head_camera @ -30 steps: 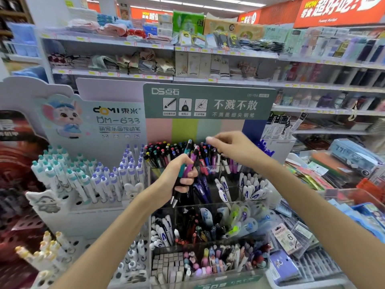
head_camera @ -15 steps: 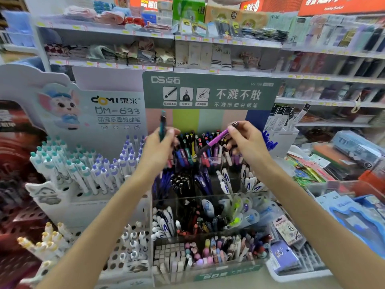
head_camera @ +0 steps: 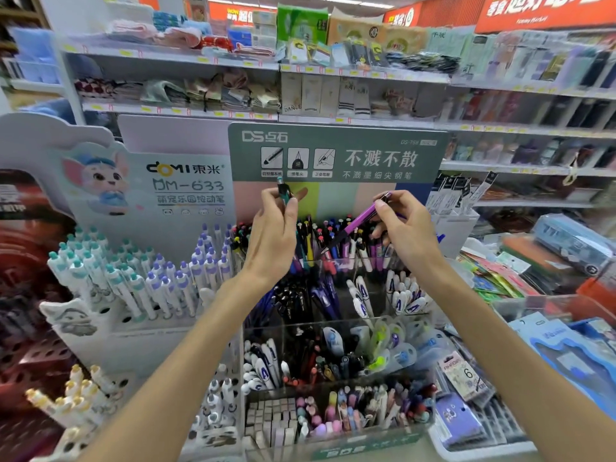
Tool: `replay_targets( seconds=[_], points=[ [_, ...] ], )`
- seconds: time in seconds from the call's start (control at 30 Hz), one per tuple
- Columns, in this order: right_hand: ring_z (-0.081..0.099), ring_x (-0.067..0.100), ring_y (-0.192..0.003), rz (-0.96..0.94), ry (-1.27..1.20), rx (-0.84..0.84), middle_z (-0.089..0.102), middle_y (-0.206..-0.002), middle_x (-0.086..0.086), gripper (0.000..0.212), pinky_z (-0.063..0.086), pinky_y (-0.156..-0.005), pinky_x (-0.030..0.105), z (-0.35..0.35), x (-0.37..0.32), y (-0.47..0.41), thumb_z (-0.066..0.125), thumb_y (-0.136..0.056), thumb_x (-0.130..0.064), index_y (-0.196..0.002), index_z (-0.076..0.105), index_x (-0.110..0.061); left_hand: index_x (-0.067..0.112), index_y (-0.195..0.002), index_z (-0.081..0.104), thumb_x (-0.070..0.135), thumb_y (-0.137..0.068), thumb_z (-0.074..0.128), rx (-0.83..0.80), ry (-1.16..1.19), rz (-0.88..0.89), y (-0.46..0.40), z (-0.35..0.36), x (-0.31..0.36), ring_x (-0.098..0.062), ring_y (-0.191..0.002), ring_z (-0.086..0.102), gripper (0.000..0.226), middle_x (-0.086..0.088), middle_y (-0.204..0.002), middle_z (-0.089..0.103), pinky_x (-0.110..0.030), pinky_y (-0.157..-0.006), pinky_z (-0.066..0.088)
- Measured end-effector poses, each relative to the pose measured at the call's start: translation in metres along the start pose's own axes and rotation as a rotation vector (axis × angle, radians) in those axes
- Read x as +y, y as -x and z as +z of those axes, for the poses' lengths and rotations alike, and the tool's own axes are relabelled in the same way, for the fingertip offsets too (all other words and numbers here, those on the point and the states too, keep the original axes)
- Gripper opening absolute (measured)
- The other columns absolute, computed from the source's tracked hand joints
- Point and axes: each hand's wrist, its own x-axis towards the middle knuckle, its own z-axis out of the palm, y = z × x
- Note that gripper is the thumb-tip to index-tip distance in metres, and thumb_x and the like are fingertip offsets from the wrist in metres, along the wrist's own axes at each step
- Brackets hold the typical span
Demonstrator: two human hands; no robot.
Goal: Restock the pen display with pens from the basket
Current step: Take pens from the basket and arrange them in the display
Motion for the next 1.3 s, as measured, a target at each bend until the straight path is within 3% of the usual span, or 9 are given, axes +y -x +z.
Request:
replay_targets(
  seconds=[0.1,0.23,0.37,0.5,0.67,0.83,0.97,1.07,1.3],
  points=[
    [0.056,0.011,-0.058,-0.026,0.01,0.004,0.06,-0.076,-0.002,0.006,0.041,-0.06,0.025,-0.002,0.001,0.0,0.05,-0.097,-0.017,-0.095,0.055,-0.02,0.015,-0.101,0.035,0.027,-0.103,0.035,0.097,-0.124,0.053,0.0,0.01,-0.003,-0.017,-0.086,0.042,0.011,0.014,-0.076,0.047,-0.035,-0.08,0.037],
    [0.057,0.011,-0.058,-0.044,0.032,0.001,0.06,-0.076,-0.002,0.005,0.043,-0.061,0.026,-0.003,0.002,0.001,0.051,-0.097,-0.017,-0.095,0.056,-0.02,0.007,-0.112,0.05,0.032,-0.1,0.043,0.1,-0.357,0.116,0.003,0.02,-0.013,-0.02,-0.101,0.047,0.028,-0.007,-0.107,0.063,-0.032,-0.098,0.03],
    [0.056,0.008,-0.056,-0.055,0.041,0.0,0.06,-0.077,-0.005,0.007,0.044,-0.057,0.022,-0.007,0.003,0.002,0.052,-0.096,-0.018,-0.092,0.055,-0.022,0.013,-0.1,0.072,0.044,-0.08,0.071,0.153,-0.66,0.211,0.01,0.016,-0.028,-0.027,-0.099,0.052,0.037,-0.002,-0.105,0.068,-0.032,-0.085,0.027],
    [0.055,0.005,-0.055,-0.034,0.031,0.004,0.06,-0.078,-0.007,0.004,0.045,-0.056,0.019,-0.012,0.005,0.0,0.051,-0.097,-0.017,-0.095,0.055,-0.019,0.025,-0.106,0.065,0.044,-0.066,0.082,0.212,-0.671,0.251,0.015,0.01,-0.027,-0.023,-0.092,0.063,0.047,0.004,-0.088,0.073,-0.033,-0.09,0.026],
    [0.055,0.006,-0.055,-0.024,0.033,-0.014,0.06,-0.079,-0.005,0.007,0.045,-0.057,0.02,-0.015,0.006,-0.001,0.052,-0.097,-0.016,-0.1,0.056,-0.013,0.028,-0.108,0.064,0.05,-0.07,0.077,0.176,-0.731,0.242,0.007,0.004,-0.035,-0.023,-0.099,0.061,0.046,0.002,-0.091,0.072,-0.03,-0.091,0.025],
    [0.056,0.007,-0.056,-0.051,0.026,-0.053,0.06,-0.08,-0.006,0.007,0.047,-0.057,0.019,-0.019,0.004,0.0,0.052,-0.096,-0.015,-0.1,0.058,-0.014,0.02,-0.103,0.069,0.038,-0.071,0.081,0.154,-0.748,0.323,0.009,0.012,-0.029,-0.023,-0.097,0.064,0.039,-0.002,-0.092,0.074,-0.033,-0.091,0.028],
    [0.059,0.009,-0.059,-0.085,0.02,-0.088,0.062,-0.081,-0.004,0.008,0.047,-0.058,0.019,-0.018,0.001,-0.002,0.053,-0.096,-0.013,-0.097,0.059,-0.018,0.023,-0.105,0.072,0.038,-0.088,0.061,0.205,-0.813,0.392,0.024,0.005,-0.043,-0.022,-0.105,0.051,0.025,0.003,-0.107,0.07,-0.037,-0.091,0.032],
    [0.064,0.013,-0.069,-0.115,0.02,-0.079,0.065,-0.081,-0.002,0.01,0.052,-0.062,0.025,-0.009,-0.003,-0.007,0.054,-0.095,-0.012,-0.098,0.06,-0.019,0.025,-0.104,0.074,0.037,-0.088,0.062,0.19,-0.83,0.379,0.023,0.002,-0.042,-0.021,-0.102,0.046,0.022,0.002,-0.106,0.066,-0.036,-0.087,0.032],
    [0.067,0.015,-0.078,-0.364,0.392,-0.227,0.07,-0.089,0.0,0.017,0.055,-0.079,0.038,0.023,-0.014,-0.019,0.059,-0.093,-0.02,-0.108,0.064,-0.013,0.025,-0.101,0.072,0.035,-0.081,0.073,0.137,-0.736,0.282,0.017,-0.005,-0.034,-0.022,-0.087,0.058,0.022,0.006,-0.093,0.071,-0.034,-0.079,0.036]
  ],
)
